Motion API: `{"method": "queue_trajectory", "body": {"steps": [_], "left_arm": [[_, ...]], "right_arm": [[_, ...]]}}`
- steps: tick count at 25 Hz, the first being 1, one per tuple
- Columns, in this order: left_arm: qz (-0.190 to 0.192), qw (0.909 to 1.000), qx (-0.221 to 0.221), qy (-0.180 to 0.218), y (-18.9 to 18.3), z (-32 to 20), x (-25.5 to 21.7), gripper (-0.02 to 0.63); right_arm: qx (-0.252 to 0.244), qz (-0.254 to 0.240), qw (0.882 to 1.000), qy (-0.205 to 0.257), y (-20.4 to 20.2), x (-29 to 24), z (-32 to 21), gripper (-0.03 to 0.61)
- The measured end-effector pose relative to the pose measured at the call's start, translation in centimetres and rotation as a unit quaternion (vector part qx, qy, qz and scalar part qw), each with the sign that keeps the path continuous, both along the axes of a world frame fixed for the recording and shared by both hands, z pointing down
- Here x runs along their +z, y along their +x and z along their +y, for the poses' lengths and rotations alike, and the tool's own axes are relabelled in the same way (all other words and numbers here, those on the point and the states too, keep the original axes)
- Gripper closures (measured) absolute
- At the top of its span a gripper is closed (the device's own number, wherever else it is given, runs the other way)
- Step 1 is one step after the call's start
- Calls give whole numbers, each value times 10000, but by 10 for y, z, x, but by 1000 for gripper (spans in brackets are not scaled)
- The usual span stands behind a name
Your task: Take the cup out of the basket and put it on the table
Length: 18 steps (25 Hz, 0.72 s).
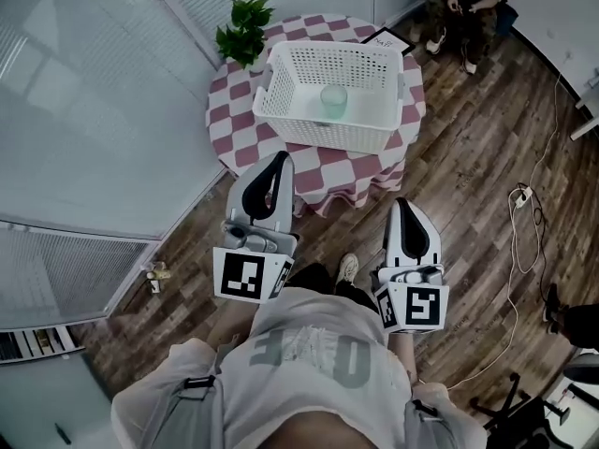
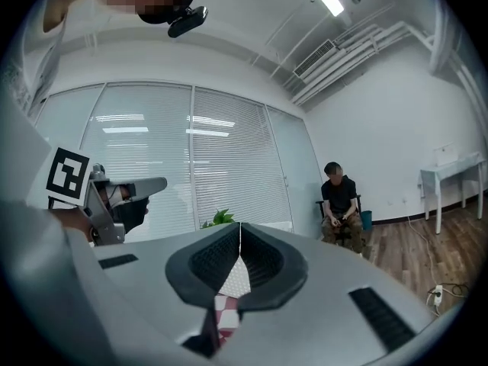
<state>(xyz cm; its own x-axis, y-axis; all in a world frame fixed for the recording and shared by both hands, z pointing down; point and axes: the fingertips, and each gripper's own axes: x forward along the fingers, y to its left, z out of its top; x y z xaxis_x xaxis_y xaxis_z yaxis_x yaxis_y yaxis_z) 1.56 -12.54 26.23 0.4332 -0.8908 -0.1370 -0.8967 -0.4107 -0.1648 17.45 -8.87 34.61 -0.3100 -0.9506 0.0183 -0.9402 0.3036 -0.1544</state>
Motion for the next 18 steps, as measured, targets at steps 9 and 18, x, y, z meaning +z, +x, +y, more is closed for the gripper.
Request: {"method": "queue_trajectory", "body": {"steps": [9, 18], "left_arm": [[279, 9992, -122, -263, -8, -76, 8, 609], [413, 9990, 120, -109, -26, -162, 5, 609]], "right_arm": [[-370, 174, 9991, -66, -16, -3, -81, 568], [-620, 451, 9969, 196, -47, -29, -170, 568]]}}
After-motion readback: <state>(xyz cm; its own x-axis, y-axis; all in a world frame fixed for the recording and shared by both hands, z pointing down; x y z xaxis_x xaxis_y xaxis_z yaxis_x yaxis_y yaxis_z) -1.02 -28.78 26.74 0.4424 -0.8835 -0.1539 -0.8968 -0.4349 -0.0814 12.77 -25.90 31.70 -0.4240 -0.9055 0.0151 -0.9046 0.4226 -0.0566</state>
